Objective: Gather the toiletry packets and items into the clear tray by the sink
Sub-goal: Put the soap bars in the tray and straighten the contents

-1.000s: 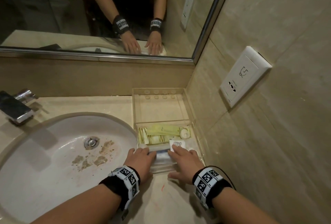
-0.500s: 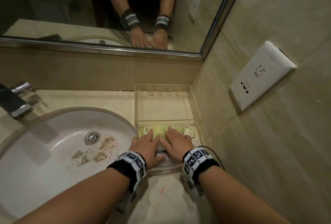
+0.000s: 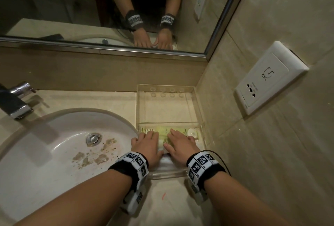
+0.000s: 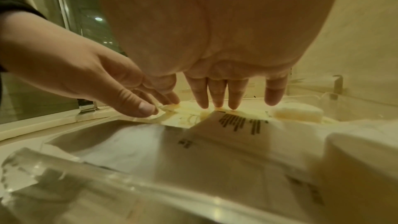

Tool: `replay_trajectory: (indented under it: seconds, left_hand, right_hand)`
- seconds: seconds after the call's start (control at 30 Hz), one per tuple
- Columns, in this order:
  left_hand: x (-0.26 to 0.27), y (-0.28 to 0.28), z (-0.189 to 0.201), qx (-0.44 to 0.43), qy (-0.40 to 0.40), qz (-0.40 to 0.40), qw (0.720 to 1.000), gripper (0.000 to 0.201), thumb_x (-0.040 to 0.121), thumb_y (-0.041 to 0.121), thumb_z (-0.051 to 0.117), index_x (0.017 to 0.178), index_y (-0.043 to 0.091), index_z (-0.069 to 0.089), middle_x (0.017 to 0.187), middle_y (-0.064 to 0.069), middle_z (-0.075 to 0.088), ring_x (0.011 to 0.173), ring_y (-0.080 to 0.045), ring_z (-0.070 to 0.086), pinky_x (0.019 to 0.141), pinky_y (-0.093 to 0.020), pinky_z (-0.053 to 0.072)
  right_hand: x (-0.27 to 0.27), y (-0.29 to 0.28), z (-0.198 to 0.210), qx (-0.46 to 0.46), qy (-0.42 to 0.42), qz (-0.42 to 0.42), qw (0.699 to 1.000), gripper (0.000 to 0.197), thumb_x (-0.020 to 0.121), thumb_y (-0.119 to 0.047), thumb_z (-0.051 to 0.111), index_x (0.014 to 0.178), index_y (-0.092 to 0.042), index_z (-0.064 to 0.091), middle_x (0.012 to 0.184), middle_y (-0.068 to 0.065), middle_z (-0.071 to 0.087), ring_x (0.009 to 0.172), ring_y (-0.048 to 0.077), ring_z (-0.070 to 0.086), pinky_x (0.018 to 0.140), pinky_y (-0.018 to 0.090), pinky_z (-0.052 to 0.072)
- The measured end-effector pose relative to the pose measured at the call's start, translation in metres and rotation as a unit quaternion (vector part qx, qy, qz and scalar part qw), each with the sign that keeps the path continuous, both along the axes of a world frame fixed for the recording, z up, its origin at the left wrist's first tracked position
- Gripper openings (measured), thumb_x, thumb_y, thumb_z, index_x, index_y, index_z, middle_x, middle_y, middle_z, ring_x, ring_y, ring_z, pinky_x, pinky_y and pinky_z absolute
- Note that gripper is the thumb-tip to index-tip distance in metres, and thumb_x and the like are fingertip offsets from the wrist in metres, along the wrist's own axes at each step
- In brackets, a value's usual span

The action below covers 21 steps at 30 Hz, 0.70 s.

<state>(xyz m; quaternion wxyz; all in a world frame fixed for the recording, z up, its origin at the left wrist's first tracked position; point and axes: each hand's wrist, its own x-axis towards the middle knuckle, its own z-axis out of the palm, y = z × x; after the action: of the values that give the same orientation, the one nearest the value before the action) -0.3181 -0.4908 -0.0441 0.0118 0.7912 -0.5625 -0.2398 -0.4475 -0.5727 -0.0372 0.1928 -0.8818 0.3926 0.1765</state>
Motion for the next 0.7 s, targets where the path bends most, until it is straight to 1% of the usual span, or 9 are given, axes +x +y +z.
replay_trajectory:
  seconds: [0.1, 0.27, 0.4, 0.53, 0.6, 0.67, 0.7]
  left_hand:
    - [0.002, -0.004, 0.004, -0.013, 0.017, 0.025, 0.999, 0.063, 0.091, 0.041, 0.050, 0.145, 0.020, 0.028, 0.149, -0.002, 0.035, 0.136, -0.027, 0.029, 0.105, -0.043, 0.027]
    - [0.005, -0.010, 0.007, -0.033, 0.051, 0.070, 0.996, 0.055, 0.093, 0.035, 0.050, 0.144, 0.021, 0.035, 0.145, -0.002, 0.042, 0.136, -0.025, 0.030, 0.106, -0.042, 0.026]
    - [0.005, -0.011, 0.006, -0.056, 0.074, 0.085, 0.992, 0.047, 0.094, 0.031, 0.049, 0.139, 0.023, 0.043, 0.140, -0.001, 0.048, 0.135, -0.025, 0.033, 0.106, -0.042, 0.027]
    - [0.001, -0.003, 0.003, -0.026, 0.039, 0.053, 0.998, 0.044, 0.094, 0.031, 0.047, 0.137, 0.023, 0.046, 0.139, -0.001, 0.048, 0.131, -0.024, 0.036, 0.103, -0.039, 0.027]
    - [0.001, -0.002, 0.004, -0.014, 0.016, 0.033, 0.999, 0.041, 0.094, 0.031, 0.045, 0.134, 0.023, 0.048, 0.137, -0.002, 0.048, 0.129, -0.025, 0.037, 0.101, -0.039, 0.028]
    - [0.001, 0.000, 0.007, -0.007, -0.014, 0.010, 1.000, 0.040, 0.093, 0.034, 0.044, 0.130, 0.021, 0.051, 0.134, -0.003, 0.048, 0.127, -0.025, 0.037, 0.100, -0.040, 0.028]
    - [0.001, 0.002, 0.008, -0.010, -0.033, -0.003, 0.999, 0.040, 0.093, 0.038, 0.044, 0.127, 0.021, 0.052, 0.132, -0.003, 0.048, 0.126, -0.024, 0.037, 0.100, -0.041, 0.028]
  right_hand:
    - [0.000, -0.002, 0.000, 0.005, 0.004, -0.009, 1.000, 0.058, 0.100, -0.050, 0.027, 0.149, -0.020, 0.025, 0.161, -0.003, 0.010, 0.147, 0.014, 0.010, 0.116, 0.050, 0.010]
    - [0.001, 0.002, 0.001, -0.003, -0.005, -0.011, 1.000, 0.061, 0.099, -0.052, 0.027, 0.149, -0.018, 0.025, 0.161, -0.002, 0.010, 0.147, 0.015, 0.011, 0.116, 0.051, 0.011]
    - [-0.001, 0.003, 0.001, -0.004, -0.001, -0.019, 1.000, 0.061, 0.099, -0.052, 0.025, 0.150, -0.019, 0.022, 0.162, -0.003, 0.006, 0.148, 0.014, 0.009, 0.116, 0.050, 0.011]
    - [-0.001, 0.007, -0.006, 0.003, 0.020, -0.019, 1.000, 0.061, 0.100, -0.050, 0.023, 0.152, -0.019, 0.016, 0.162, -0.004, 0.000, 0.148, 0.015, 0.004, 0.116, 0.055, 0.006]
    - [-0.001, 0.008, -0.009, 0.010, 0.024, -0.020, 0.999, 0.062, 0.100, -0.050, 0.023, 0.153, -0.019, 0.012, 0.162, -0.005, -0.004, 0.148, 0.014, 0.000, 0.115, 0.055, 0.005]
    - [-0.001, 0.009, -0.009, 0.014, 0.021, -0.023, 0.999, 0.063, 0.100, -0.050, 0.025, 0.153, -0.019, 0.011, 0.162, -0.004, -0.004, 0.148, 0.015, 0.000, 0.116, 0.055, 0.005]
    - [-0.002, 0.009, -0.009, 0.008, 0.012, -0.027, 1.000, 0.063, 0.099, -0.050, 0.027, 0.152, -0.019, 0.013, 0.162, -0.003, -0.001, 0.148, 0.015, 0.002, 0.116, 0.054, 0.006]
